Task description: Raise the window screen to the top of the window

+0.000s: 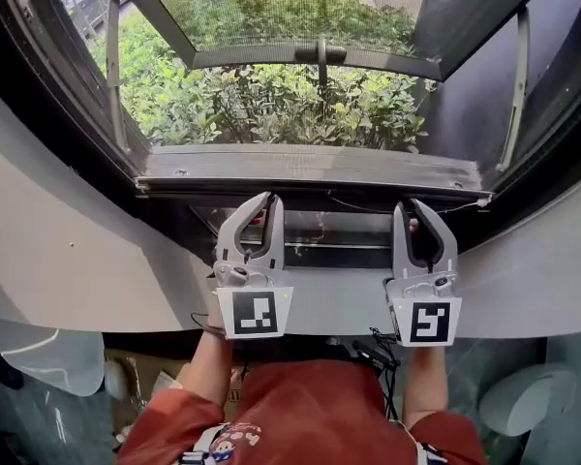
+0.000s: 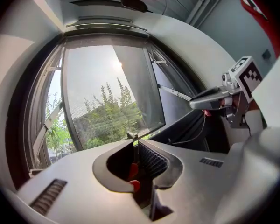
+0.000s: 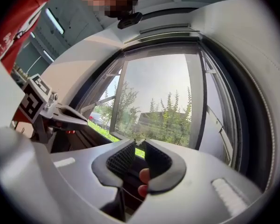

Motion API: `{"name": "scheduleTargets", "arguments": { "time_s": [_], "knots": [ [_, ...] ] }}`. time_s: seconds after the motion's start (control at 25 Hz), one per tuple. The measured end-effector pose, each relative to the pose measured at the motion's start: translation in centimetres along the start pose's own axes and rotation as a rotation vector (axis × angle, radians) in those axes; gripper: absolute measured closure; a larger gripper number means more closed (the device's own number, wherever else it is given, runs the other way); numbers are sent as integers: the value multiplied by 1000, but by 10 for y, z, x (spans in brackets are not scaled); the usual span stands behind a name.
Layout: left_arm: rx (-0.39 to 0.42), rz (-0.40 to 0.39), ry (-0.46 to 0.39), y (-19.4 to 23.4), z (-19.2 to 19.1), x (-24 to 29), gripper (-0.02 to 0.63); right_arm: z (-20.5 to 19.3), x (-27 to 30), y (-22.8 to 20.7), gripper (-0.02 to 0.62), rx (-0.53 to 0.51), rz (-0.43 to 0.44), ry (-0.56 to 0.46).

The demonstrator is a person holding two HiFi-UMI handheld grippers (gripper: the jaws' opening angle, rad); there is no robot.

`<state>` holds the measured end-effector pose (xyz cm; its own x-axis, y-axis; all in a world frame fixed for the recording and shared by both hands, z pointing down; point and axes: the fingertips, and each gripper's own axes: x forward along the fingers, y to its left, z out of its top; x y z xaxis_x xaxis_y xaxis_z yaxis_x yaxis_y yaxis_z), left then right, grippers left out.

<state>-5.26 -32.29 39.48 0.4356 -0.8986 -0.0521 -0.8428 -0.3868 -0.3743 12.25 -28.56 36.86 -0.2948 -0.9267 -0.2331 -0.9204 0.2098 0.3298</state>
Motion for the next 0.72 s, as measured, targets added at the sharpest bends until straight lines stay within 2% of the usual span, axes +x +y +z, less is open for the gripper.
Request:
{"name": "scheduleTargets", "arguments": {
  "time_s": [0.12,0.2,0.4,0.56,0.72],
  "knots": [
    [163,-40,19,-11,-6,3,558,-1,3,7,490,-97,92,18],
    [274,-65,45,-17,-11,3,535,-16,2,12,468,-189,151,96],
    [498,-105,125,-17,-28,9,489,-59,3,21,405,-551,335,291],
    [634,-166,211,-15,-45,13,471,-84,3,12,394,-714,383,399],
    [729,-209,265,-12,-57,16,469,-99,2,6,394,-770,394,462]
  ]
}}
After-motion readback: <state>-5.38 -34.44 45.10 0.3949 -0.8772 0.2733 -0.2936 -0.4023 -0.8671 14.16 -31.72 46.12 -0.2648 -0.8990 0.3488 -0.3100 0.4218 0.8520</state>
